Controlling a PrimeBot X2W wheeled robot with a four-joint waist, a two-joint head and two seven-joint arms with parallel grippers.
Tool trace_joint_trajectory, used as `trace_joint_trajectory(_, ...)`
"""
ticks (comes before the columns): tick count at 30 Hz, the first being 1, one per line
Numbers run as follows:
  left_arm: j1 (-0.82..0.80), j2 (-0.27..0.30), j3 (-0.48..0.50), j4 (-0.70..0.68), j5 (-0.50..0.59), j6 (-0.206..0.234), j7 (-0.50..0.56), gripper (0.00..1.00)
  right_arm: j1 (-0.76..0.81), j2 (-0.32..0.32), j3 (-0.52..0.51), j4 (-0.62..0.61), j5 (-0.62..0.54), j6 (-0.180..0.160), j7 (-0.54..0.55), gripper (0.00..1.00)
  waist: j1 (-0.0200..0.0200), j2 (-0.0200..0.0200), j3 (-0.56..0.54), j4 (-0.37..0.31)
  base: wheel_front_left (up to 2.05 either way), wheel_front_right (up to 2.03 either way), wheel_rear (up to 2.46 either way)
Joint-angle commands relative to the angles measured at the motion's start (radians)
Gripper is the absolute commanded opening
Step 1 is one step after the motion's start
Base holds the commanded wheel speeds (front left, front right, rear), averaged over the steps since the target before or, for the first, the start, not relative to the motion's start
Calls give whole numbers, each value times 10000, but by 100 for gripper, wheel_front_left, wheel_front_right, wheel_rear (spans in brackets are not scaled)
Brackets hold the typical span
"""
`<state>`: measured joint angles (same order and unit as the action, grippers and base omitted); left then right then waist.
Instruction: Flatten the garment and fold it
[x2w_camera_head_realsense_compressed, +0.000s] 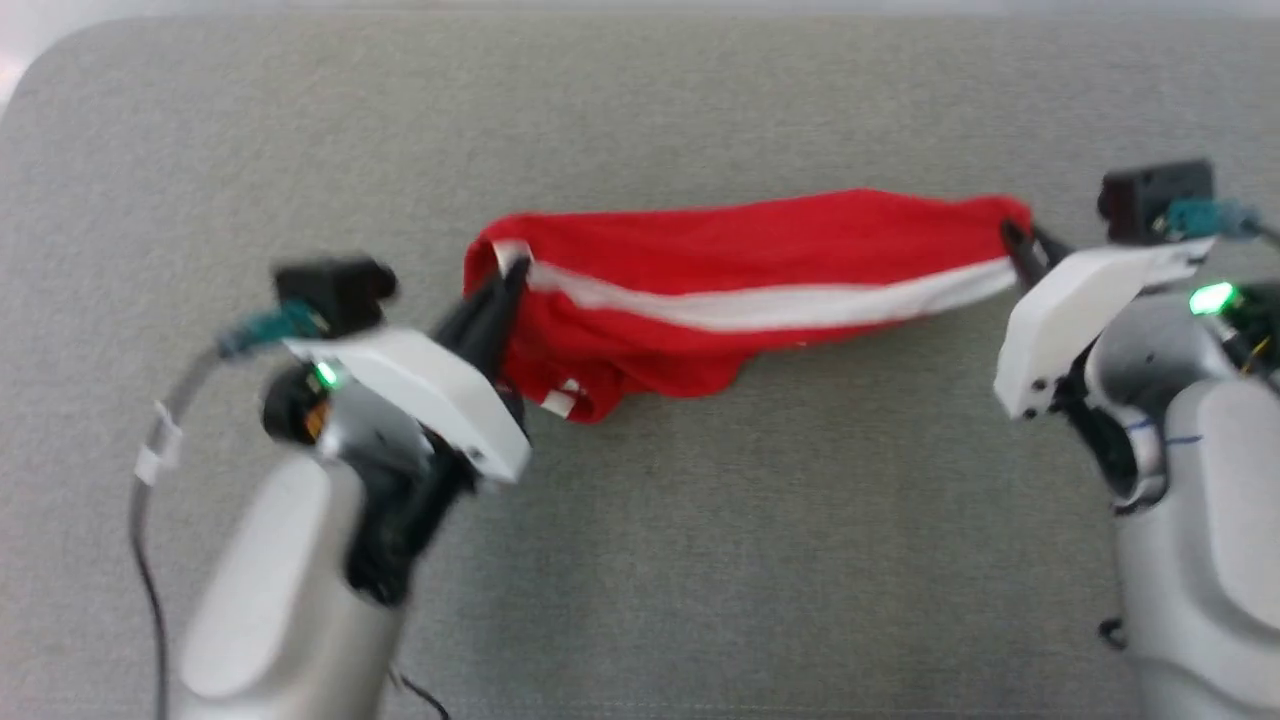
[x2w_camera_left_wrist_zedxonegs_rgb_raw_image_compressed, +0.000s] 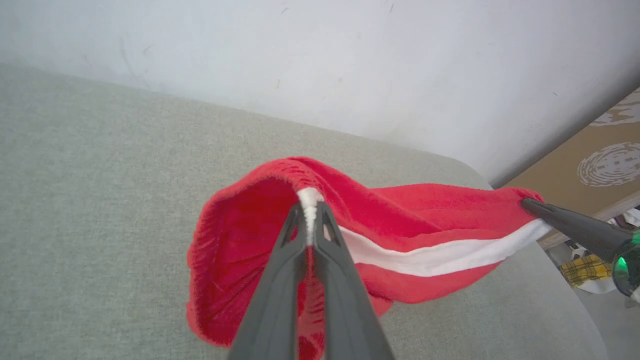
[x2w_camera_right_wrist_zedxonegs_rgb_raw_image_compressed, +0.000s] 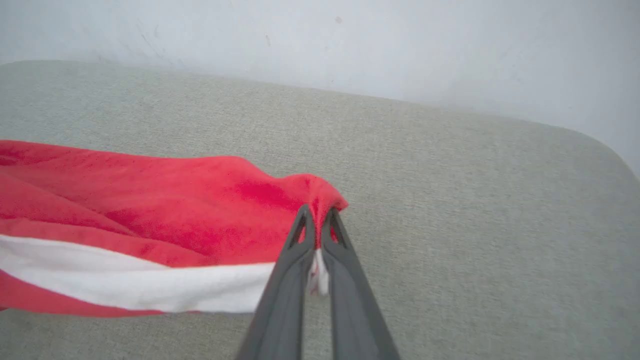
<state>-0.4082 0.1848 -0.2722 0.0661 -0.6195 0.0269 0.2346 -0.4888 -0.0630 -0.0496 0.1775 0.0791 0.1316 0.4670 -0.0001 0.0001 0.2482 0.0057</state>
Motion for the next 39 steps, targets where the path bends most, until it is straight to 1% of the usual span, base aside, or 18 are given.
trace_joint_trajectory(1, -486, 186, 145, -290, -193, -146, 239, 0, -243, -209, 81, -369, 121, -9, 279, 0, 1, -1, -101, -312, 0, 0, 0)
trace_joint_trajectory(4, -1413, 446, 454, -807, -629, -269, 898, 0, -944, -629, 219, -1013, 386, -9, 962, 0, 1, -1, 257, -440, 0, 0, 0)
trace_joint_trajectory(6, -2172, 591, 655, -947, -801, -254, 1257, 0, -1548, -878, 250, -1207, 553, -9, 1354, 0, 1, -1, 613, -501, 0, 0, 0)
trace_joint_trajectory(8, -3014, 675, 855, -933, -900, -154, 1530, 0, -2293, -1155, 252, -1266, 593, -9, 1633, 0, 1, -1, 1037, -564, 0, 0, 0)
trace_joint_trajectory(10, -3851, 628, 1045, -832, -999, 45, 1719, 0, -3115, -1396, 249, -1170, 555, -9, 1796, 0, 1, -1, 1487, -623, 0, 0, 0)
trace_joint_trajectory(12, -4752, 693, 1183, -638, -904, 212, 1821, 0, -4015, -1514, 210, -981, 528, -9, 1848, 0, 1, -1, 1971, -699, 0, 0, 0)
trace_joint_trajectory(16, -6583, 870, 1476, 11, -502, 540, 1656, 0, -5902, -1626, 93, -231, 156, -9, 1512, 0, 1, -1, 2872, -924, 0, 0, 0)
trace_joint_trajectory(18, -7436, 859, 1681, 294, -354, 757, 1399, 0, -6823, -1557, -12, 201, -96, -9, 1196, 0, 1, -1, 3280, -1059, 0, 0, 0)
trace_joint_trajectory(21, -8540, 719, 2126, 781, -310, 1107, 809, 0, -7989, -1284, -347, 769, -494, -9, 407, 0, 1, -1, 3613, -1234, 0, 0, 0)
trace_joint_trajectory(24, -9512, 706, 2489, 1148, -235, 1301, 185, 0, -8962, -997, -698, 1284, -997, -9, -428, 0, 1, -1, 3875, -1423, 0, 0, 0)
trace_joint_trajectory(28, -10412, 802, 2787, 1607, -122, 1236, -679, 0, -9815, -716, -1080, 1663, -1498, -9, -1457, 0, 1, -1, 4009, -1573, 0, 0, 0)
trace_joint_trajectory(30, -10631, 756, 2931, 1679, -105, 1297, -1066, 0, -10105, -642, -1214, 1770, -1618, -9, -1864, 0, 1, -1, 4029, -1596, 0, 0, 0)
trace_joint_trajectory(32, -10697, 832, 2881, 1800, 34, 1243, -1278, 0, -10230, -592, -1266, 1885, -1645, -9, -2082, 0, 1, -1, 4033, -1600, 0, 0, 0)
trace_joint_trajectory(36, -10265, 852, 2770, 2176, 24, 997, -1432, 0, -9830, -543, -1019, 2134, -1401, -9, -2182, 0, 1, -1, 4002, -1590, 0, 0, 0)
trace_joint_trajectory(39, -9512, 862, 2542, 2500, -71, 571, -1367, 0, -9055, -613, -674, 2342, -1028, -9, -2089, 0, 1, -1, 3880, -1518, 0, 0, 0)
